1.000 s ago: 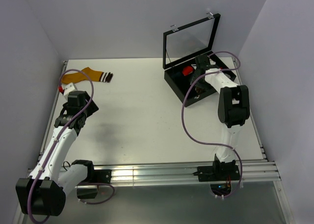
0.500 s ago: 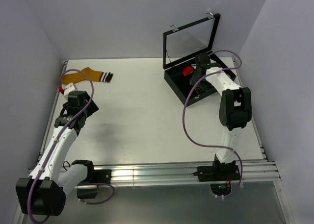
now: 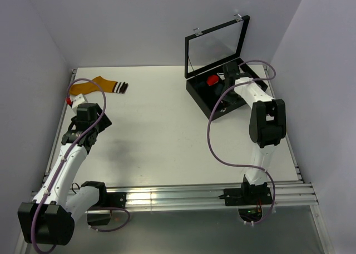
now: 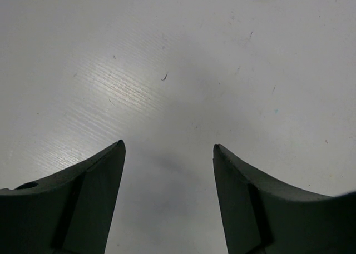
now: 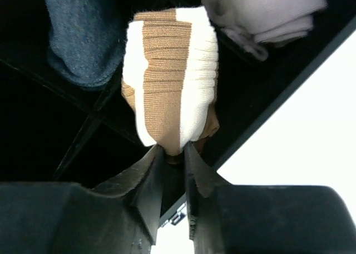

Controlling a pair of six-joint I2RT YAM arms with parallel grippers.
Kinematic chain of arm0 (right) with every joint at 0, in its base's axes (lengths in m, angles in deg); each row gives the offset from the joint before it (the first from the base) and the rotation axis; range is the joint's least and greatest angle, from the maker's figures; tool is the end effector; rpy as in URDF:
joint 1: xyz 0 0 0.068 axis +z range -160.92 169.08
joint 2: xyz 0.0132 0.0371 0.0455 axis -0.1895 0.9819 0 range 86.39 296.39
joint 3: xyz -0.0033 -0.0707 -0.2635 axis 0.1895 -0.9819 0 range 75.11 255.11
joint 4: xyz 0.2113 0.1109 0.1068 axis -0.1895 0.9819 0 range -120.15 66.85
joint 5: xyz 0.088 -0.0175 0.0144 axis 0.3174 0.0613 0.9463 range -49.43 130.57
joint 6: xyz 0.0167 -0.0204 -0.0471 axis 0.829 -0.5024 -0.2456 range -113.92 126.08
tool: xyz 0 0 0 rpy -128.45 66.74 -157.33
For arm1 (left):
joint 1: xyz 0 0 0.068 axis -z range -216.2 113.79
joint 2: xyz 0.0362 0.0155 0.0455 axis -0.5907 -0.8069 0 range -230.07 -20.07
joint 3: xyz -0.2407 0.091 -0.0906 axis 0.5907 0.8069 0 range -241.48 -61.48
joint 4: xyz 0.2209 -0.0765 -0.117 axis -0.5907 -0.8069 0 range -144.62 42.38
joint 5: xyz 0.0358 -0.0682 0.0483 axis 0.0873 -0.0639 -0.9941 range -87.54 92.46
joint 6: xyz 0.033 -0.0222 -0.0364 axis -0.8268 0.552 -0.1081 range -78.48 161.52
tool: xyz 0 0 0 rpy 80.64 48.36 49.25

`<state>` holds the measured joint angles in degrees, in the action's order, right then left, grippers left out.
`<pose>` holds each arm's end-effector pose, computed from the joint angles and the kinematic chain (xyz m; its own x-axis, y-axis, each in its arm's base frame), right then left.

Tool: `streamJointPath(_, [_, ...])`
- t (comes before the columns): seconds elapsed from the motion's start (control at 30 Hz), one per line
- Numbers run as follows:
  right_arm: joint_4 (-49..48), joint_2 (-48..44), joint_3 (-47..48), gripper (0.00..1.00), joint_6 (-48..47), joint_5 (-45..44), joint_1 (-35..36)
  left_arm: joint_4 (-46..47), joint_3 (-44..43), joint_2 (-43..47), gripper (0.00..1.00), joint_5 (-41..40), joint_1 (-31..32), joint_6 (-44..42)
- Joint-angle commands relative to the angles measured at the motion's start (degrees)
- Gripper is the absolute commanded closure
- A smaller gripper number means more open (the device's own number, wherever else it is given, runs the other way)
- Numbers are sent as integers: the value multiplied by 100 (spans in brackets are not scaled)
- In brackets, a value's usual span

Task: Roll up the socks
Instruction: Place the sock in the storage box.

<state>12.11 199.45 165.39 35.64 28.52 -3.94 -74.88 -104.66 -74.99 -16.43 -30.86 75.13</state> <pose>0.4162 0.0436 0.2182 -0.7982 0.3883 -0.4605 0.4167 0.9080 0.0435 0.2043 -0.0075 0.2708 -0.4320 -0.4855 -0.7600 -0.4820 0.8366 -0.2604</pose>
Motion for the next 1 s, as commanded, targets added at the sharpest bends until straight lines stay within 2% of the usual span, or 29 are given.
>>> streamJointPath(0.0, [204, 155, -440, 77, 23, 45, -92, 151, 2, 113, 30, 35, 19, -109])
streamJointPath(0.07, [256, 217, -564, 80, -3, 133, -92, 160, 2, 104, 30, 44, 19, -117])
streamJointPath(0.17, [274, 244, -634, 79, -64, 300, -92, 160, 2, 95, 30, 79, 19, -117])
streamJointPath(0.3, [362, -2, -442, 70, -117, 388, -92, 178, 2, 86, 30, 97, 19, -126])
streamJointPath(0.43, [625, -415, 216, 60, -91, 266, -92, 169, 2, 95, 30, 105, 28, -126])
streamJointPath(0.53, [687, -547, 621, 58, -38, 134, -101, 169, 2, 104, 30, 97, 19, -126])
streamJointPath(0.77, [318, -276, 702, 66, 58, -43, -276, 160, 2, 104, 30, 88, 19, -126])
streamJointPath(0.97, [-95, 155, 175, 73, -38, 185, -329, 160, -6, 104, 30, 97, 19, -126])
